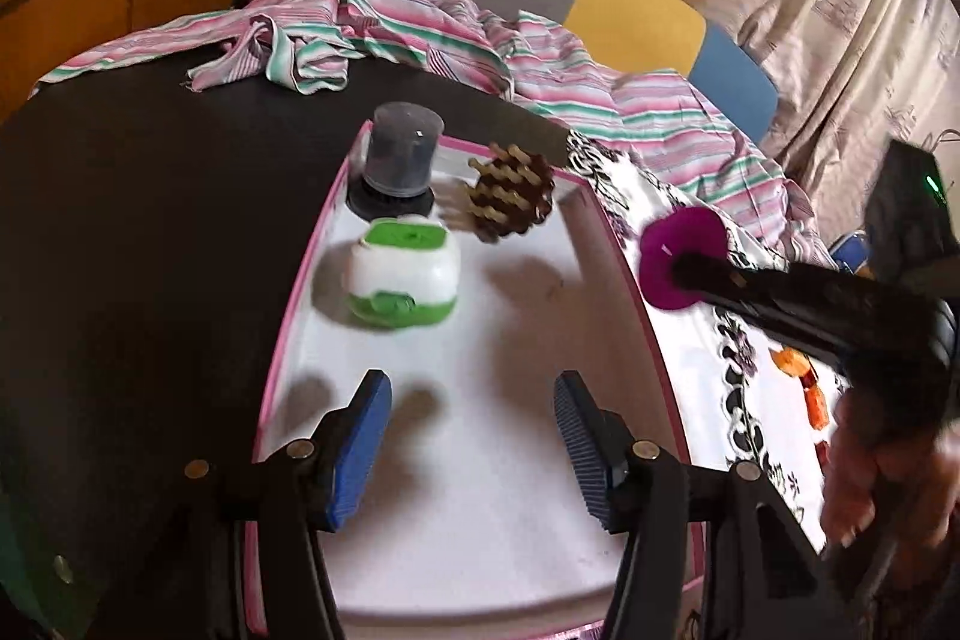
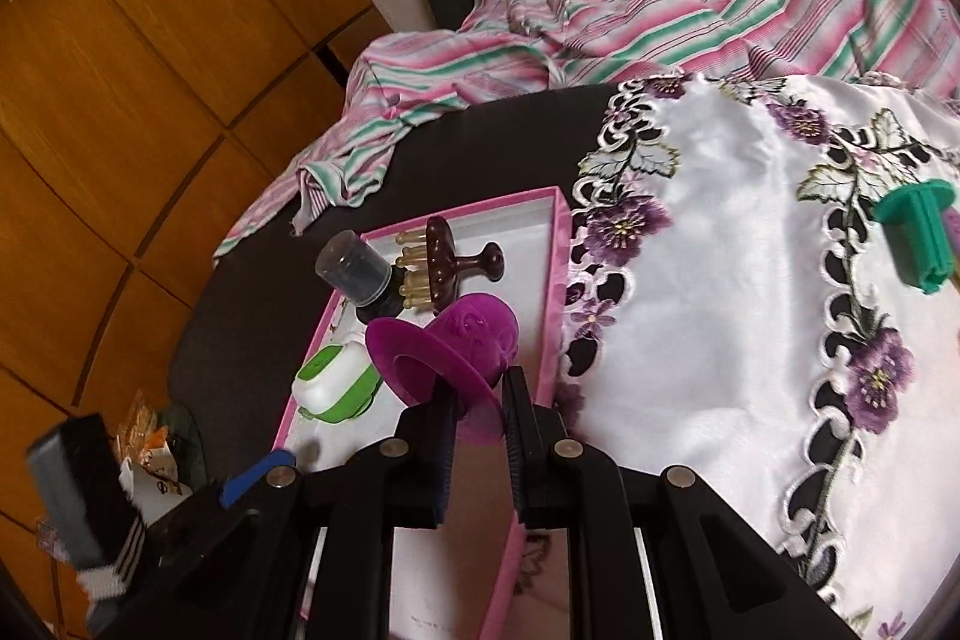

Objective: Organize rigid objects
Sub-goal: 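Carry the white-green device into the pink tray and open the left tool, then lower the magenta toy into the tray and open the right tool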

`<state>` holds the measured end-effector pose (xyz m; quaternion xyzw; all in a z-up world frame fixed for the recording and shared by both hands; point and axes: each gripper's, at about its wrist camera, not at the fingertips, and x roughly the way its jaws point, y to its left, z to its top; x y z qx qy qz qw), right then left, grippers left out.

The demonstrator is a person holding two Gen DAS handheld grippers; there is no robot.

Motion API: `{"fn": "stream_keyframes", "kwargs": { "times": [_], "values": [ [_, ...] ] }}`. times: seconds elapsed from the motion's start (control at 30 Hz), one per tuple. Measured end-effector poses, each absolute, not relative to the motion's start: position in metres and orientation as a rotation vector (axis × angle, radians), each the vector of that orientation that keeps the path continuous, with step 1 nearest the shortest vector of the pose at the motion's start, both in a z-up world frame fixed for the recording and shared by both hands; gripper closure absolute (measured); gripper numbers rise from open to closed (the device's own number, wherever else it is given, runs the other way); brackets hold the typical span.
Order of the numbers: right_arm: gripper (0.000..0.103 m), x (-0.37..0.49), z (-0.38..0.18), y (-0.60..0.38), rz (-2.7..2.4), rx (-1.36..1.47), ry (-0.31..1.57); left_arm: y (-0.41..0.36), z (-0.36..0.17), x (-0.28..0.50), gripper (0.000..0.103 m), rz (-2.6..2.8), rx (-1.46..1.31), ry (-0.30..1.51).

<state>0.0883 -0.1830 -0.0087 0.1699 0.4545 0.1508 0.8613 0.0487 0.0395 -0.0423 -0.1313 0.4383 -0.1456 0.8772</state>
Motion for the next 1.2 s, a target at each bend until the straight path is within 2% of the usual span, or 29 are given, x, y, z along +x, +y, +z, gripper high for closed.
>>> {"fn": "stream_keyframes", "kwargs": {
  "times": [0.63,0.73,1.2],
  "values": [
    [0.087,0.155,-0.022,-0.148,0.21,-0.003,0.973,0.047,-0.043,0.034,0.046,-0.321,-0.339,0.947],
    [0.072,0.152,-0.018,-0.154,0.197,0.023,0.975,0.045,-0.042,0.031,0.046,-0.326,-0.336,0.946],
    [0.059,0.093,-0.004,-0.183,0.215,0.188,0.937,0.036,-0.041,0.027,0.046,-0.395,-0.376,0.97]
  ]
}}
